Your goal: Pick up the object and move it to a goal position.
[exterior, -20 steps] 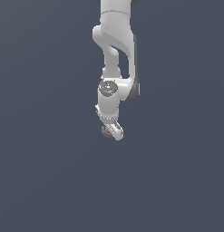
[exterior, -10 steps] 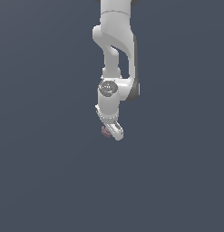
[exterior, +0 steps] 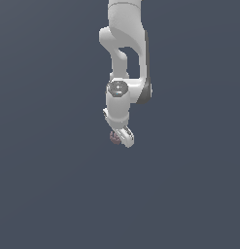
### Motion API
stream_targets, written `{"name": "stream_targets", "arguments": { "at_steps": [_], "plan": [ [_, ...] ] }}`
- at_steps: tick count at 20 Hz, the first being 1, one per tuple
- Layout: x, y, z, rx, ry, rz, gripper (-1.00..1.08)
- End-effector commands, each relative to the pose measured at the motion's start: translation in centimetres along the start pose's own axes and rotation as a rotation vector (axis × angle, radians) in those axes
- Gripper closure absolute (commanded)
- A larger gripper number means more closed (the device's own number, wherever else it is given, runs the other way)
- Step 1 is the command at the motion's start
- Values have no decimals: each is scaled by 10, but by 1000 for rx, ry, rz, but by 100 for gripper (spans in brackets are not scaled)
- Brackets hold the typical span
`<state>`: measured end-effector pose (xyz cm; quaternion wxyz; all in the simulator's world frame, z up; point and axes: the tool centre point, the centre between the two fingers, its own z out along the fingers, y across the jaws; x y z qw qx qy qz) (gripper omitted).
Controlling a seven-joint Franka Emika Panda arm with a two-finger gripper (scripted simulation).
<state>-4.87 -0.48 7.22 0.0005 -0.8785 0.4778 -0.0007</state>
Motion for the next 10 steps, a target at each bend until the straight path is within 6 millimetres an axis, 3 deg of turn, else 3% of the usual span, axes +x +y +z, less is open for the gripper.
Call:
{"name": "stream_targets", "arguments": {
  "at_steps": [1, 10],
  "plan": [
    [-5, 0, -12, 1, 0, 0, 108],
    [-36, 4, -82, 0, 0, 1, 108]
  ]
}}
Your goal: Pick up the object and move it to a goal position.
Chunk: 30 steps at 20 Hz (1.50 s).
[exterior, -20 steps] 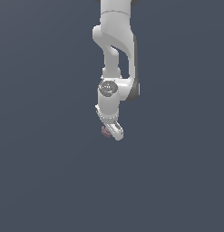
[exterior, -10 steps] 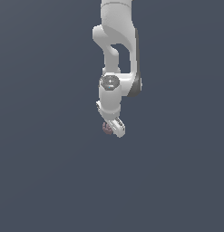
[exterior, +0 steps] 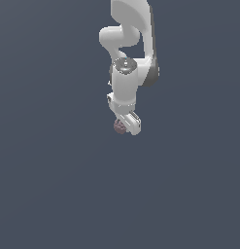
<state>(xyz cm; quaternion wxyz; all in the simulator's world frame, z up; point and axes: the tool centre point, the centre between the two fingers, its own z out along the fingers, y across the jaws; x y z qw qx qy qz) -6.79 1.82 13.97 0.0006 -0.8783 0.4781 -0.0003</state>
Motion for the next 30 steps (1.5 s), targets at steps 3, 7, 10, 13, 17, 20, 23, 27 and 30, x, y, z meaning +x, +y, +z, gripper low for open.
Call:
{"name": "stream_targets", "arguments": {
  "at_steps": [3, 7, 10, 13, 17, 20, 23, 27, 30],
  "plan": [
    [-19, 2, -43, 0, 1, 0, 108],
    [-36, 4, -84, -1, 2, 1, 108],
    [-48, 5, -112, -1, 3, 1, 108],
    [-58, 6, -137, -2, 3, 1, 108],
    [-70, 6, -165, -2, 3, 0, 108],
    [-77, 5, -181, -2, 2, 0, 108],
    [-81, 5, -192, -2, 1, 0, 108],
    [-84, 4, -199, -2, 1, 0, 108],
    [-84, 3, -199, -1, 0, -1, 108]
  ]
}}
